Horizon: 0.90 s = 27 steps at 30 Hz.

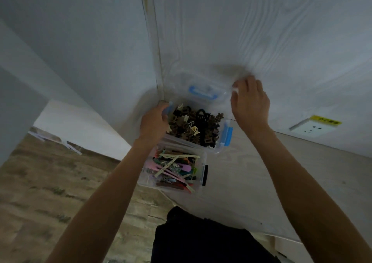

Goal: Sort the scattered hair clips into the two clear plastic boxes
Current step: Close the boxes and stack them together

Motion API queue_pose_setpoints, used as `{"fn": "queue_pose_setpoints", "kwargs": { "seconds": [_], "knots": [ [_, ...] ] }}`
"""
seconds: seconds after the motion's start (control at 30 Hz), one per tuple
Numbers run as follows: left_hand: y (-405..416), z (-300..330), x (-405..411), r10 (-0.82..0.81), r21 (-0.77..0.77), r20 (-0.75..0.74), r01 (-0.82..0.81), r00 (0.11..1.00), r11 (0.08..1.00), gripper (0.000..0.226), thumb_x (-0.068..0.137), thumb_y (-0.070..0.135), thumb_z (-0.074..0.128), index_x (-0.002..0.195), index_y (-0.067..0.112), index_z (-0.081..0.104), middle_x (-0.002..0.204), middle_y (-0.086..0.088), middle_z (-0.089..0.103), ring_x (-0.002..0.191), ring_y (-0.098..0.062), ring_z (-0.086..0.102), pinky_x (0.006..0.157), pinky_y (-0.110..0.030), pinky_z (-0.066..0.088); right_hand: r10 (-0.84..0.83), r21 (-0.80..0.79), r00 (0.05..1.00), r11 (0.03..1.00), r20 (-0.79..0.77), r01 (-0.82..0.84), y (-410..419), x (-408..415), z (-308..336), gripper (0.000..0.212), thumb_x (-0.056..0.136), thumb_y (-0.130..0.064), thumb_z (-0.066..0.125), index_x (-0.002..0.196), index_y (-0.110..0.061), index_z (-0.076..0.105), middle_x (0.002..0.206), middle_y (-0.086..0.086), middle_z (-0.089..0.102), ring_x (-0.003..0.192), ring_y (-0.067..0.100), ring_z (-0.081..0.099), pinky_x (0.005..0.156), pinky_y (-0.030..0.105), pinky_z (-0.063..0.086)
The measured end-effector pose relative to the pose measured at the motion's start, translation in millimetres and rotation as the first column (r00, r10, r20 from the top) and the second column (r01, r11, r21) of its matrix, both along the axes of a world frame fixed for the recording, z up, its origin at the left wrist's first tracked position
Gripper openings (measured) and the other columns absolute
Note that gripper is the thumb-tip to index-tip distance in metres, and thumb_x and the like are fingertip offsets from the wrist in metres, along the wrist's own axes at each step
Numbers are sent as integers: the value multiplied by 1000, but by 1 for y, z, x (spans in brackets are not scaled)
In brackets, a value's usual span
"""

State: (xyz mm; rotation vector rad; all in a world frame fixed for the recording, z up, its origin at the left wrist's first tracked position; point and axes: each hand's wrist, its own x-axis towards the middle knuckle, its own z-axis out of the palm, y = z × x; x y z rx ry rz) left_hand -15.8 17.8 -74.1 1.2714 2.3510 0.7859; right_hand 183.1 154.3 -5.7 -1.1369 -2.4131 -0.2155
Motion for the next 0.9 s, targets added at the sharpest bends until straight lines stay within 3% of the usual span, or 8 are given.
{"fn": "queue_pose_setpoints", "kwargs": {
  "seconds": [0.1,0.17,0.23,0.37,0.5,0.7,0.8,0.9],
  "knots": [
    [5,6,1,170,-13,371,-177,913,984,25,97,31,42,100,20,65,101,-12,66,92,-28,61,77,-32,44,120,1,990,993,-68,-120,-23,19,6,12,82,-9,56,93,-6,56,106,15,61,101,31,56,89,41,44],
    [5,14,5,275,-27,714,-367,644,930,36,99,36,36,104,12,63,107,-13,64,89,-22,60,79,-33,45,159,-108,987,982,22,-156,-37,31,-12,14,83,-9,58,96,-6,55,123,17,56,120,36,49,106,52,35],
    [1,17,5,285,-57,822,-426,493,903,51,100,43,26,118,8,58,113,-10,61,95,-21,59,82,-32,45,197,-287,975,944,105,-160,-46,41,-36,24,84,-17,61,104,-6,54,134,18,49,129,38,41,108,56,31],
    [0,20,7,211,-8,716,-294,665,956,33,96,39,43,121,21,55,119,0,58,107,-17,55,83,-28,45,290,-484,934,861,210,-159,-53,50,-68,44,85,-44,57,114,-13,47,148,13,34,138,32,28,111,48,32],
    [2,10,8,58,8,460,-69,886,998,56,89,18,59,141,17,36,140,4,43,121,-15,46,91,-21,36,243,-470,958,870,150,-147,-59,55,-67,53,82,-51,58,120,-15,48,141,12,43,131,35,37,102,49,41],
    [11,-2,0,-1,-25,127,5,992,1000,43,93,14,51,135,21,46,138,-9,49,123,-27,49,102,-33,37,244,-491,969,840,-43,-233,-64,59,-63,47,91,-47,38,117,-12,56,121,7,57,109,25,51,91,36,46],
    [11,-2,-1,34,-21,124,-32,992,999,41,91,18,56,131,22,51,131,-6,57,116,-23,56,96,-27,40,-5,-598,968,787,-249,-150,-58,53,-67,29,90,-26,56,114,-10,56,119,8,55,102,23,55,86,32,46],
    [7,-1,-2,71,-2,186,-72,980,997,43,88,20,62,129,22,53,126,-4,60,110,-20,59,89,-19,39,-230,-736,930,674,-286,-60,-53,48,-78,37,85,-21,64,119,-13,53,124,10,51,110,24,52,88,29,43]
  ]
}}
